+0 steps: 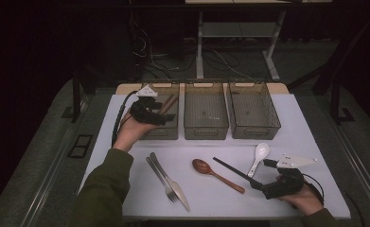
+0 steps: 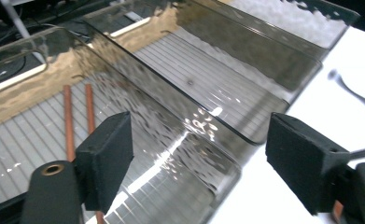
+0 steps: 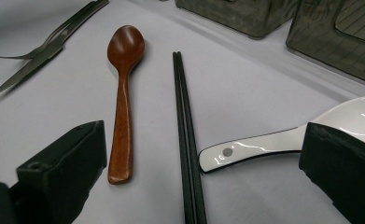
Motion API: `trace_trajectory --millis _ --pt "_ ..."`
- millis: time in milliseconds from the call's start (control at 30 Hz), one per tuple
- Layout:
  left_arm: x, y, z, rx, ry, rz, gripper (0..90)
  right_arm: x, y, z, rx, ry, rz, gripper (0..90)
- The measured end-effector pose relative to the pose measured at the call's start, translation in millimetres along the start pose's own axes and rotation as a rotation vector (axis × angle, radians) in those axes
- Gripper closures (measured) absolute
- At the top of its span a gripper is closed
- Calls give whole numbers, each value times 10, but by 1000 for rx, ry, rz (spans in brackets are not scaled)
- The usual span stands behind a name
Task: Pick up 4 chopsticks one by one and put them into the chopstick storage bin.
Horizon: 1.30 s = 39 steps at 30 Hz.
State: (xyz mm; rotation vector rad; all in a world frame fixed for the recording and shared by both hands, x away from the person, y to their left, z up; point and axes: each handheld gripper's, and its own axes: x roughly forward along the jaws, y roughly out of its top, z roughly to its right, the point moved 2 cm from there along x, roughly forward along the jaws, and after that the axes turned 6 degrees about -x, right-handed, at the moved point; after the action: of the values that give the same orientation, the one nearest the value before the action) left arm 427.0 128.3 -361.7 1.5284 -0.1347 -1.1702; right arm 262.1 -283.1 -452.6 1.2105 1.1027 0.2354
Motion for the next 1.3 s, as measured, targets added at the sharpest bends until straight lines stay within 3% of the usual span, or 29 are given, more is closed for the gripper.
trace_trajectory --millis 233,533,900,1300 --pt "-68 -166 197 33 -11 -4 107 -6 0 -3 1 -1 -1 7" --pt "-165 -384 408 28 -37 9 0 -1 1 -13 7 -1 -4 7" --pt "-281 -741 632 44 -44 52 0 1 1 -11 1 -2 0 7" --pt "-374 -1167 730 37 -86 60 0 -5 7 -24 0 -4 4 7"
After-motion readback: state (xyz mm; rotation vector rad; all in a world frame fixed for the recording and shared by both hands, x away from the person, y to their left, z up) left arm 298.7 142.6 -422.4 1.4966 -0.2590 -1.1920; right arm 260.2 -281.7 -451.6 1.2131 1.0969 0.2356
